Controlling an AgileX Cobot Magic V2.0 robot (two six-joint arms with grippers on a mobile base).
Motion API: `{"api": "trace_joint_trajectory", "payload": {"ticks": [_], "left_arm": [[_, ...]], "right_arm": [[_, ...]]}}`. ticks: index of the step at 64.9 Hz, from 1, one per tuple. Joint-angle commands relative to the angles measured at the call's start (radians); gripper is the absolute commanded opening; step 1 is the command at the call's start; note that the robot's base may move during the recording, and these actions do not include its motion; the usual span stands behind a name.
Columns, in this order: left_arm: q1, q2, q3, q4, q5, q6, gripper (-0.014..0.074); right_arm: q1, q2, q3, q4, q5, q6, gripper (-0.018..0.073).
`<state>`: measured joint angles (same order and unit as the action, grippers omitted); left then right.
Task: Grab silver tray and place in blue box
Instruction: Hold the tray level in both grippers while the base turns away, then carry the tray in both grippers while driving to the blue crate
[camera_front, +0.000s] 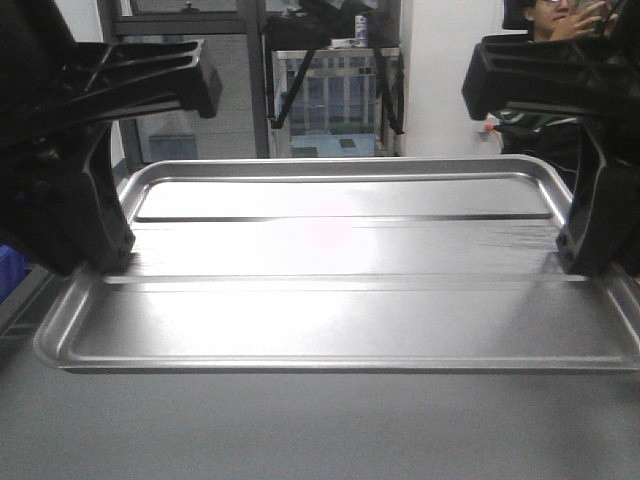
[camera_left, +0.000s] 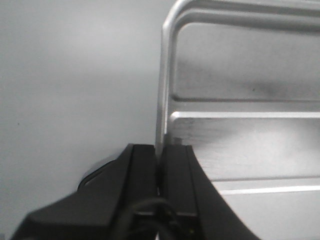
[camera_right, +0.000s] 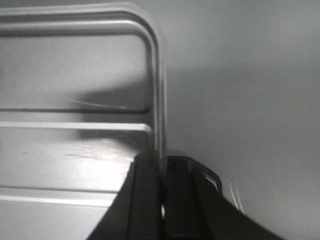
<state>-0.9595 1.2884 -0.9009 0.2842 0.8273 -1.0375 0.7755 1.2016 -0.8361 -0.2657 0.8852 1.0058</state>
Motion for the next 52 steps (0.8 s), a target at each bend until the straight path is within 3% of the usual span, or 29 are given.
{"api": "trace_joint_trajectory", "payload": {"ticks": [1, 52], "left_arm": [[-0.003, -0.028, -0.020, 0.044, 0.027, -0.006, -0.0104], [-0.001, -0.028, -0.020, 0.050, 0.026, -0.006, -0.0104]], "right_arm": [[-0.004, -0.026, -0.021, -0.063, 0.024, -0.002, 0.0059], [-0.004, -0.026, -0.021, -0.063, 0.044, -0.002, 0.0059]]}}
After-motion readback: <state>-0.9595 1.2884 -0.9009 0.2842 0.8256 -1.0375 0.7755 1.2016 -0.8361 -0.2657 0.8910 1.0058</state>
